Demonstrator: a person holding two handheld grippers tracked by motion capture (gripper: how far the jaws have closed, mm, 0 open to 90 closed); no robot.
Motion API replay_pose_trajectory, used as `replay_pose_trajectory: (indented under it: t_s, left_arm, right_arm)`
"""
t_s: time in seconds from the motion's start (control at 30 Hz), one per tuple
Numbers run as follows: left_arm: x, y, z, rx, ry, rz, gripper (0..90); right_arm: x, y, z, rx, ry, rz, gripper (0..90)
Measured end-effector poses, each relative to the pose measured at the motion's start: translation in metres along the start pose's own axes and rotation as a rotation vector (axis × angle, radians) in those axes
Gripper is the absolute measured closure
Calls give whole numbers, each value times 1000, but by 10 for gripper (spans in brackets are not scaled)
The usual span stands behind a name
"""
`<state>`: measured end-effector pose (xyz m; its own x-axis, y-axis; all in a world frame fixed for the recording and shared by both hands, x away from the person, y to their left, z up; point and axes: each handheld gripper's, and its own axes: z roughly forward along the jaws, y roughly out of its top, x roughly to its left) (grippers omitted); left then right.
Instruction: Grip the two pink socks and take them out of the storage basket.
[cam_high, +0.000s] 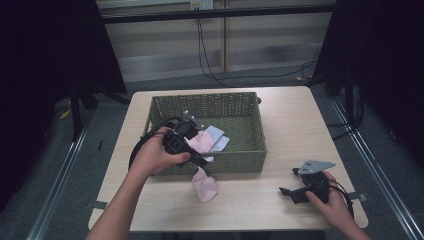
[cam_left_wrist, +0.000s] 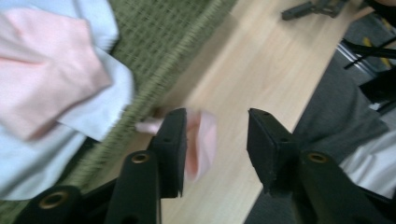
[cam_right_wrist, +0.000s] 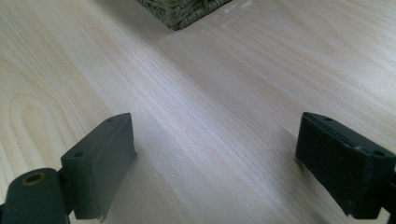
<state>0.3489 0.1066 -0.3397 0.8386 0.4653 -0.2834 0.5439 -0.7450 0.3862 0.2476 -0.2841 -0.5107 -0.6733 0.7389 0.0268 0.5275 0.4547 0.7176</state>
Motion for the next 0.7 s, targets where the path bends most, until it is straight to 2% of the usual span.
replay_pose_trajectory:
  t_s: [0.07, 0.13, 0.17, 0.33, 0.7]
  left_arm:
    - [4, 3, -2, -27, 24, 3, 506]
    - [9, 7, -4, -43, 53, 5, 488]
    - [13, 9, -5, -68, 67, -8, 465]
    - [33, 16, -6, -117, 118, -41, 421]
    - [83, 20, 21, -80, 171, -141, 374]
  right_arm:
    - [0, 0, 0, 0, 0, 0, 110]
    - [0, 0, 0, 0, 0, 0, 110]
    - [0, 0, 0, 0, 0, 0, 110]
    - [0, 0, 0, 0, 0, 0, 110]
    - [0, 0, 0, 0, 0, 0, 110]
